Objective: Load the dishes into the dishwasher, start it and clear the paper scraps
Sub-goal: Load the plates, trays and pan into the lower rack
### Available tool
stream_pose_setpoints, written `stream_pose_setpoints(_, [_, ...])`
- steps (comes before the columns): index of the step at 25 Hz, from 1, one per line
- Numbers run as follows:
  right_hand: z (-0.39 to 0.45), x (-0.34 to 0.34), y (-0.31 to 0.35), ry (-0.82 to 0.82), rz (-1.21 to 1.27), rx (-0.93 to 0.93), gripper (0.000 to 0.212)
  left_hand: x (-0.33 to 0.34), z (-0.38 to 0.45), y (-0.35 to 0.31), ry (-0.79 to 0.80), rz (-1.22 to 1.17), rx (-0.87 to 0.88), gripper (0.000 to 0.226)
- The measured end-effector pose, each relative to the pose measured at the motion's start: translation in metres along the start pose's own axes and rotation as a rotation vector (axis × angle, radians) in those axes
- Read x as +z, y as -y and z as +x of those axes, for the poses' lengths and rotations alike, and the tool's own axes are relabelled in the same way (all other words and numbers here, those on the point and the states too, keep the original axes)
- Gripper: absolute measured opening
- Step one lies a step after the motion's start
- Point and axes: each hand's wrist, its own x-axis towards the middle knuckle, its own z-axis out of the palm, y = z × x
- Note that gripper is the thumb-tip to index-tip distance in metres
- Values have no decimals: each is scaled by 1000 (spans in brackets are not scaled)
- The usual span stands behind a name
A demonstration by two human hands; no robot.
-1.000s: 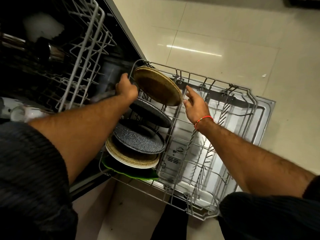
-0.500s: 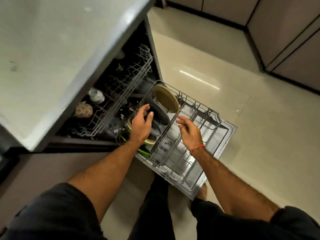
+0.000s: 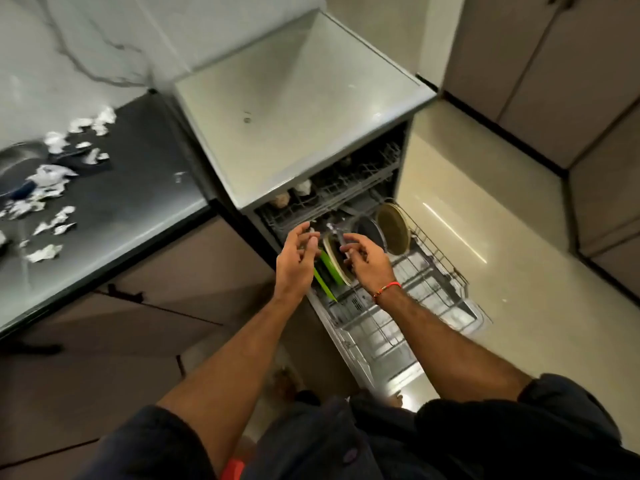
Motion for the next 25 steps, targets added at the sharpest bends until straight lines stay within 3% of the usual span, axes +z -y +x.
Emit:
stream_pose_setpoints(6, [-4, 114, 78, 247, -34, -186, 31, -130, -20, 11, -243, -59, 30, 33])
stream_pose_setpoints(17, [-63, 409, 181, 644, -73, -302, 33, -422, -82, 101, -699, -150, -5, 36])
stream_pose_setpoints(25, [-83, 546, 217, 809, -17, -323, 37, -537, -106, 131, -891, -194, -80, 34])
